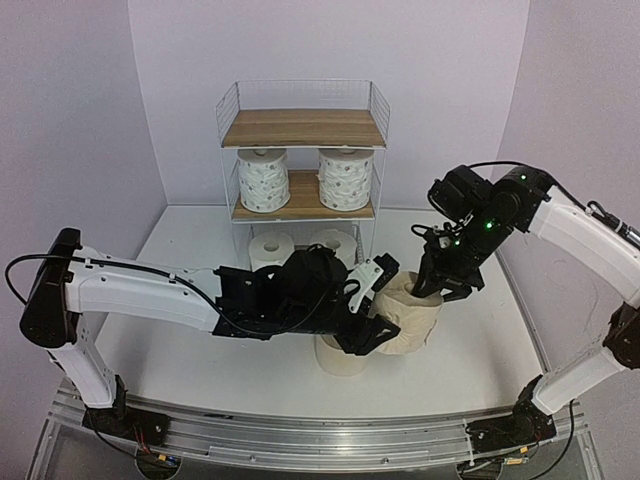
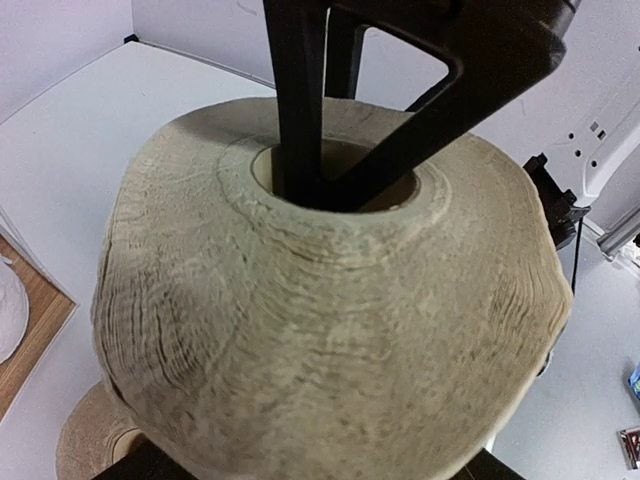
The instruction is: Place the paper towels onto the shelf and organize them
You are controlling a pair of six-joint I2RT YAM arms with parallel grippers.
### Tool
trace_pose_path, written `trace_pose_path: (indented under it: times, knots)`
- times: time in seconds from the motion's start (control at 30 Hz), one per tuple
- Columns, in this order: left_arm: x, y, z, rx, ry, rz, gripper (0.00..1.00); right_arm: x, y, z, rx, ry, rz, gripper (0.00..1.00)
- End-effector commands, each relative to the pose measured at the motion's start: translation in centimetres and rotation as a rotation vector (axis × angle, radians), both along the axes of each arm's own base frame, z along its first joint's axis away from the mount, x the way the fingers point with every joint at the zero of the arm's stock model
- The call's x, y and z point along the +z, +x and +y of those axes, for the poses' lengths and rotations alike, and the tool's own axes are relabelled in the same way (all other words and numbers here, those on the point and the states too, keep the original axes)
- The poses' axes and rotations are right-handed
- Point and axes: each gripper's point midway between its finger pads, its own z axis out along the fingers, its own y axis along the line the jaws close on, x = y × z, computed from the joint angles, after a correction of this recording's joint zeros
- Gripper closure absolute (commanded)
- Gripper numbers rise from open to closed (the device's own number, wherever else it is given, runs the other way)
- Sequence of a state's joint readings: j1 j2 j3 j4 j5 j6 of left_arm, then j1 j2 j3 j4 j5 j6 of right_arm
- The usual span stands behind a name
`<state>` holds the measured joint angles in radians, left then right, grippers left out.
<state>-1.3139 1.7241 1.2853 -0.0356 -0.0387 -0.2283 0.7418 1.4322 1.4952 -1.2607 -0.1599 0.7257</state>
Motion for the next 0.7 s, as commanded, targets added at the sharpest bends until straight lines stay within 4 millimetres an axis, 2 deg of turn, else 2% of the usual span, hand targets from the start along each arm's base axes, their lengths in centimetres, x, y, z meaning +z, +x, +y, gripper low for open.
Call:
trace_pose_path:
  times: [0.0,0.07,0.2,0.33,0.43,0.53,0.67]
  knots:
    - [2.9,1.7,-1.0,0.072,-0.078,-0.037,0.52,2.8,-0.4,1.7,0.041,0.11,-0.031,0.58]
    - [2.8,1.8,-0.7,0.084,-0.076,-0.036,0.59,2.9,-0.3,1.5,0.032,0.102,-0.043,0.51]
    - [3.0,2.0,-0.1,0.112,-0.099,-0.026,0.69,3.1,0.0,0.4,0.008,0.065,-0.079,0.3]
    - [3.4,1.9,0.8,0.128,-0.126,-0.014,0.75,3.5,0.3,-0.8,-0.027,0.03,-0.127,0.09]
    - [4.0,1.9,1.4,0.142,-0.144,-0.011,0.78,4.6,0.9,-2.0,-0.066,0.013,-0.2,0.04]
    - [5.0,2.2,2.4,0.175,-0.157,-0.02,0.82,6.8,1.6,-3.7,-0.132,0.003,-0.313,0.02]
    - [8.2,2.4,4.1,0.2,-0.207,-0.055,0.83,9.5,1.9,-6.7,-0.222,-0.006,-0.459,0.02]
